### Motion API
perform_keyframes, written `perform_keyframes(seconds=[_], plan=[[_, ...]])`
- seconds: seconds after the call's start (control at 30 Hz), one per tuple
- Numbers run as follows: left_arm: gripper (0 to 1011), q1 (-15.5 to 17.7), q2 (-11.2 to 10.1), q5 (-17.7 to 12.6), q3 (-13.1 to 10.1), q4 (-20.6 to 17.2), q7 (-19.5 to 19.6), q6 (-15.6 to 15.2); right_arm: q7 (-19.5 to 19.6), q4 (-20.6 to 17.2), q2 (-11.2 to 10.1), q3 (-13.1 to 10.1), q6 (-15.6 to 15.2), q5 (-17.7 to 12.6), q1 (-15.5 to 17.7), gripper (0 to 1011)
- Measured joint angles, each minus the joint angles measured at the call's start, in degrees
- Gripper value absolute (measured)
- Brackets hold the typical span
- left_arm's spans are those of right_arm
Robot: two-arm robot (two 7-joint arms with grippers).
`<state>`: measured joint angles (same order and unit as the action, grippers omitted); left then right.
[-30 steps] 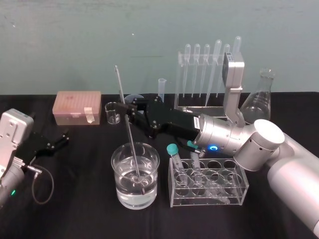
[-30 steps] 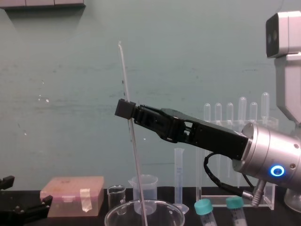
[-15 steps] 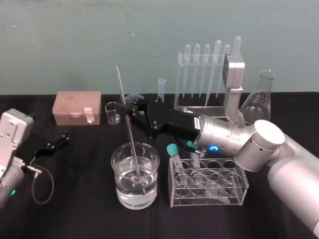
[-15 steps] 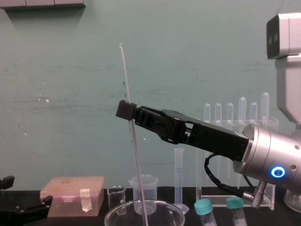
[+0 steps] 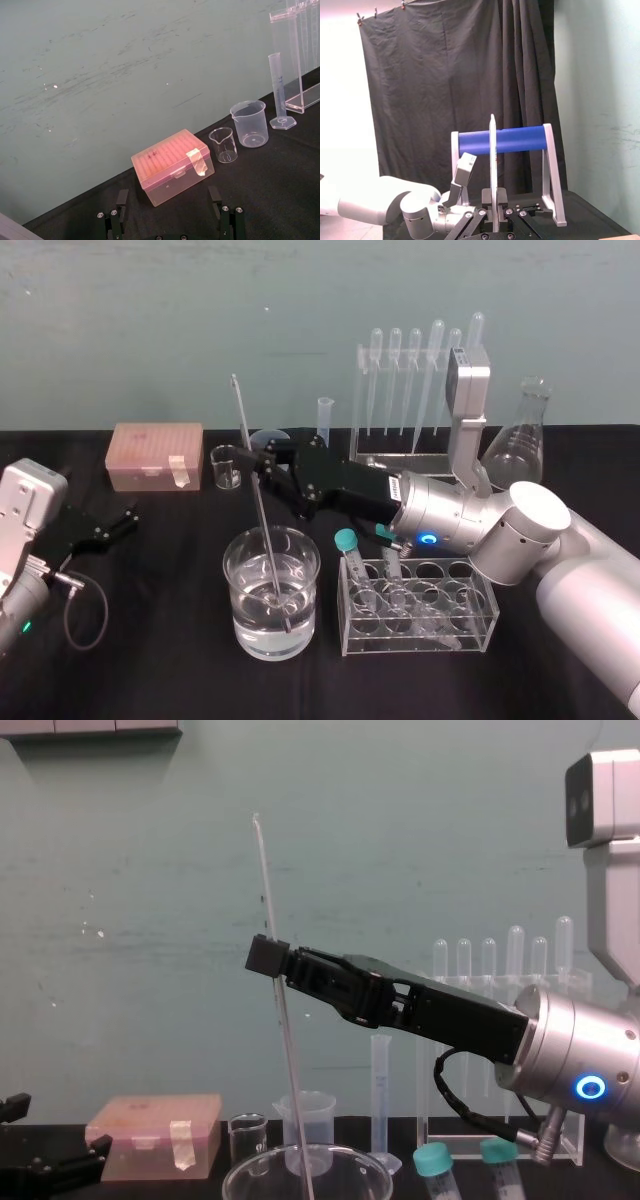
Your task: Hold the thermometer with one hand and immerse one end into the beaker, then reinsert it into the test tube rack.
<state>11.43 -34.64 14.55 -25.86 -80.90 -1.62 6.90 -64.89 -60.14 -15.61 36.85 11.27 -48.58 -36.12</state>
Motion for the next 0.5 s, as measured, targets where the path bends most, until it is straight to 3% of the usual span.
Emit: perform_keyframes(seconds=[0.5], plan=[[1008, 0.0, 0.0, 0.0, 0.0, 0.0, 0.0, 0.0, -0.23, 0.18, 0.0, 0.12, -0.01, 0.08, -0.11, 56]])
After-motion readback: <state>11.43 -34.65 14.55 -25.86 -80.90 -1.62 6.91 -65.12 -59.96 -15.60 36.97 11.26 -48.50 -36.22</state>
